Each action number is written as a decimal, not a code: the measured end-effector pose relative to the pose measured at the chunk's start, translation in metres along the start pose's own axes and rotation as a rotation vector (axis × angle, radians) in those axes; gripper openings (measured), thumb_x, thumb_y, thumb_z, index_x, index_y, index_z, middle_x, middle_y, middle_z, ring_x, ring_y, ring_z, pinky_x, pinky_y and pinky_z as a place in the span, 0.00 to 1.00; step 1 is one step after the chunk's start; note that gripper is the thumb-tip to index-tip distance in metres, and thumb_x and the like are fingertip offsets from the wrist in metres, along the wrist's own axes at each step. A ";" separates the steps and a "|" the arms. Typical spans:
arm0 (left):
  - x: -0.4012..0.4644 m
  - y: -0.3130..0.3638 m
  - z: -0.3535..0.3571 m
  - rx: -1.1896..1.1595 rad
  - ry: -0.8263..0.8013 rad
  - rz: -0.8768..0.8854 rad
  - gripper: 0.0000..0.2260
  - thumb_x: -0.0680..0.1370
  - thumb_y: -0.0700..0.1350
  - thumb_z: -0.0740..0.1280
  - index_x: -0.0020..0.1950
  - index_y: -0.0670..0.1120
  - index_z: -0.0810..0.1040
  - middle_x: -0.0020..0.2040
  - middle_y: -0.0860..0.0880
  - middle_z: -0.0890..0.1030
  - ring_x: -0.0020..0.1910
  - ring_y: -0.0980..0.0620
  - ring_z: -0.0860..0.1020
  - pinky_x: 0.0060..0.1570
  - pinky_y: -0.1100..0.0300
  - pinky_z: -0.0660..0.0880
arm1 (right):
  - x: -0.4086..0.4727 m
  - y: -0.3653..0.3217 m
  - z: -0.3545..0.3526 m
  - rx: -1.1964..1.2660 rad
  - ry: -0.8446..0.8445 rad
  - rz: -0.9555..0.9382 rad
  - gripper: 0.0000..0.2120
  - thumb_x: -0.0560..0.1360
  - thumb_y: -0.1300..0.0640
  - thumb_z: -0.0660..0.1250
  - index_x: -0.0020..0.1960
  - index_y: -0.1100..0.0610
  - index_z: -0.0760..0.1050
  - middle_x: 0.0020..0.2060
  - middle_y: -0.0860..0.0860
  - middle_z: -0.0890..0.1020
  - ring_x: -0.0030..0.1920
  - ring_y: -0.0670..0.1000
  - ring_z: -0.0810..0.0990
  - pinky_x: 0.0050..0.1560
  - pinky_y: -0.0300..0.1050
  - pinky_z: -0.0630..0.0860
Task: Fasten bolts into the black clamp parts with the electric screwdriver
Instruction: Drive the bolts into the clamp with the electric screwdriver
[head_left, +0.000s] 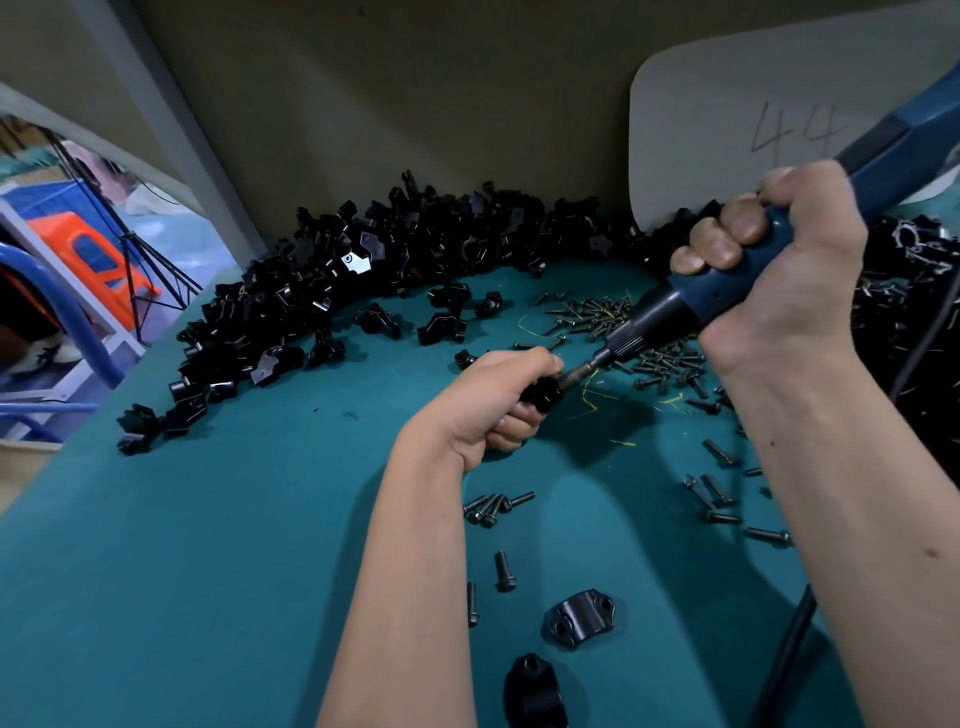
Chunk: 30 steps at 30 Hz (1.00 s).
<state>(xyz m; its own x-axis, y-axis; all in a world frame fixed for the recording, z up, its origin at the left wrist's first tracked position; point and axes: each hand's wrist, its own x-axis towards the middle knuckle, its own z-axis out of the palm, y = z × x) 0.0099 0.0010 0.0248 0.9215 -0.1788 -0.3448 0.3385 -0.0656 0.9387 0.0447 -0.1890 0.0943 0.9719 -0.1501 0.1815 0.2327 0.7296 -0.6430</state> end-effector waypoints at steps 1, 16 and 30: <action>0.000 0.000 0.000 0.016 0.014 0.011 0.15 0.82 0.49 0.63 0.36 0.51 0.66 0.29 0.52 0.62 0.23 0.56 0.56 0.23 0.67 0.51 | 0.000 0.000 0.000 0.008 0.010 0.007 0.12 0.77 0.60 0.62 0.38 0.53 0.63 0.29 0.48 0.65 0.27 0.49 0.63 0.32 0.42 0.66; -0.008 0.001 -0.007 -0.153 -0.149 0.024 0.28 0.85 0.57 0.54 0.37 0.44 0.83 0.25 0.49 0.69 0.21 0.56 0.61 0.22 0.62 0.52 | 0.006 -0.004 -0.003 0.285 0.034 0.082 0.16 0.80 0.46 0.66 0.38 0.51 0.68 0.28 0.45 0.70 0.26 0.45 0.67 0.31 0.40 0.67; 0.006 -0.010 -0.002 0.187 0.101 0.255 0.19 0.69 0.61 0.73 0.44 0.46 0.84 0.37 0.45 0.76 0.32 0.50 0.71 0.30 0.60 0.69 | 0.004 0.001 -0.001 0.103 0.303 -0.074 0.20 0.78 0.53 0.73 0.57 0.57 0.63 0.31 0.50 0.72 0.27 0.49 0.69 0.32 0.43 0.70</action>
<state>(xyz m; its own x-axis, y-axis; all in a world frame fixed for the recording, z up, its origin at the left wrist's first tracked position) 0.0128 0.0021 0.0132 0.9894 -0.1151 -0.0884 0.0624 -0.2124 0.9752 0.0484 -0.1892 0.0933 0.9226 -0.3856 -0.0147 0.3132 0.7704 -0.5553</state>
